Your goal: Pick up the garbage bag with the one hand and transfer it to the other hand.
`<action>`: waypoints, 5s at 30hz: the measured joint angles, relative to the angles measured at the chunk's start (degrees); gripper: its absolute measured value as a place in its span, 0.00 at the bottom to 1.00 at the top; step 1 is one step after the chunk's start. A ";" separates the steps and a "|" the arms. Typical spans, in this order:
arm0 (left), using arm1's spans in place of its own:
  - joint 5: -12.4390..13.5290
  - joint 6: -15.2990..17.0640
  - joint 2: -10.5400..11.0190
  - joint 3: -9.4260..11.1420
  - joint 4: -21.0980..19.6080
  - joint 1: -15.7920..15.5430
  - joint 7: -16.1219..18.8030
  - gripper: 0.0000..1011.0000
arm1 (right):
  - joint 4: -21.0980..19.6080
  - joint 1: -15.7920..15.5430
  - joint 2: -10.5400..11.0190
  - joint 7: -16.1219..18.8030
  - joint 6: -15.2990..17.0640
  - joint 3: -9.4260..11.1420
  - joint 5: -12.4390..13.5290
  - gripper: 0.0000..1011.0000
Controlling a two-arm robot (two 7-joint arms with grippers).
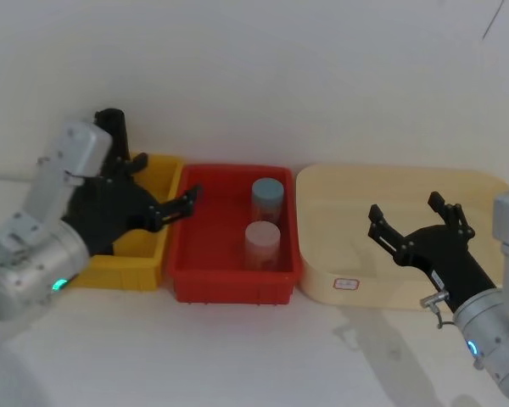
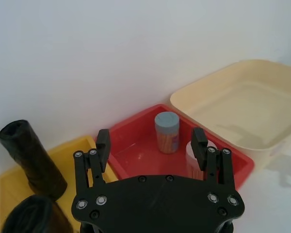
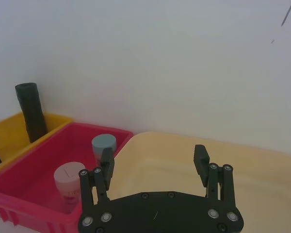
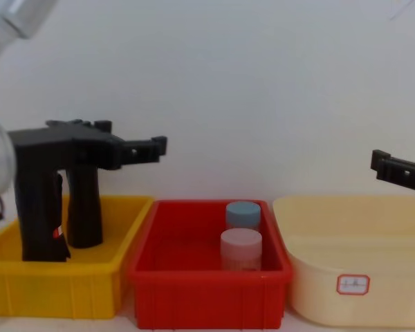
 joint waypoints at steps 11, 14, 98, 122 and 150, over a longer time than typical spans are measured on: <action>-8.59 3.49 6.68 -7.89 -5.85 5.84 -5.90 0.99 | 0.00 0.00 0.00 0.00 0.00 0.00 0.00 0.99; -9.77 3.90 7.60 -9.25 -6.50 7.31 -6.19 0.99 | 0.00 0.00 0.00 0.00 0.00 0.00 0.00 0.99; -3.75 -0.72 -1.67 -6.00 15.98 -2.32 -1.45 0.99 | 0.00 0.00 0.00 0.00 0.00 0.00 0.00 0.99; -2.36 -2.80 -3.53 -6.39 19.04 -1.92 -2.18 0.99 | 0.00 0.00 0.00 0.00 0.00 0.00 0.00 0.99; 0.76 -5.90 -6.14 -6.61 23.58 -2.01 -0.23 0.94 | 0.00 0.00 0.00 0.00 0.00 0.00 0.00 0.99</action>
